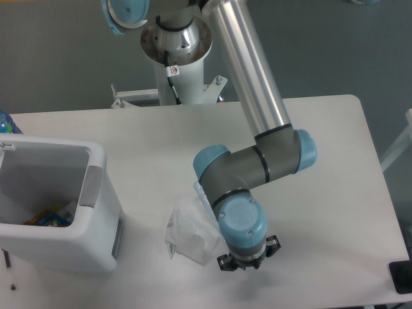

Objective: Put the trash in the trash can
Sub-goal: 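Lower the gripper over the bottle and align with its body, then close the gripper on the bottle and lift it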

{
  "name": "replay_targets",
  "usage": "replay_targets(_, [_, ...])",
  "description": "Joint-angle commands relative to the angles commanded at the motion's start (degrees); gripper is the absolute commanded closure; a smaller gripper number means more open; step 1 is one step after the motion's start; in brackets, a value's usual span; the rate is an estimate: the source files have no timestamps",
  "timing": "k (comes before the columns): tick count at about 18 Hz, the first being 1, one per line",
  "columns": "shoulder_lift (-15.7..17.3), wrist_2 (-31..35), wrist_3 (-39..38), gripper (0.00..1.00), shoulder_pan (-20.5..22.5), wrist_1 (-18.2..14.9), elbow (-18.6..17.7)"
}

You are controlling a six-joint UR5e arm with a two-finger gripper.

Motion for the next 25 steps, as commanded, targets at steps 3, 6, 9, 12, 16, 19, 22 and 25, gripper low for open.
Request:
replay_targets(3, [0.3,-2.6,0.4,1.00,0.6,5.4,0.6])
replay_targets(6, [2.8,-7.1,4.5,1.00,1.4,5.6,1.3])
replay_targets(9, [6.1,-11.3,8.7,1.00,2.9,5.6,1.4])
replay_targets(12, [8.8,-14.8,11.0,1.00,3.0,5.6,2.5])
replay_targets(16, [10.8,-17.7,11.0,1.00,2.6,8.7,4.2])
replay_targets(19, [12.6,-20.3,10.9,1.00,2.5,10.0,4.3])
replay_targets(22, [14.3,-25.1,10.7,1.00,2.5,11.7,4.4])
replay_targets(25, [16.1,-29.2,11.0,1.00,2.4,11.7,4.2])
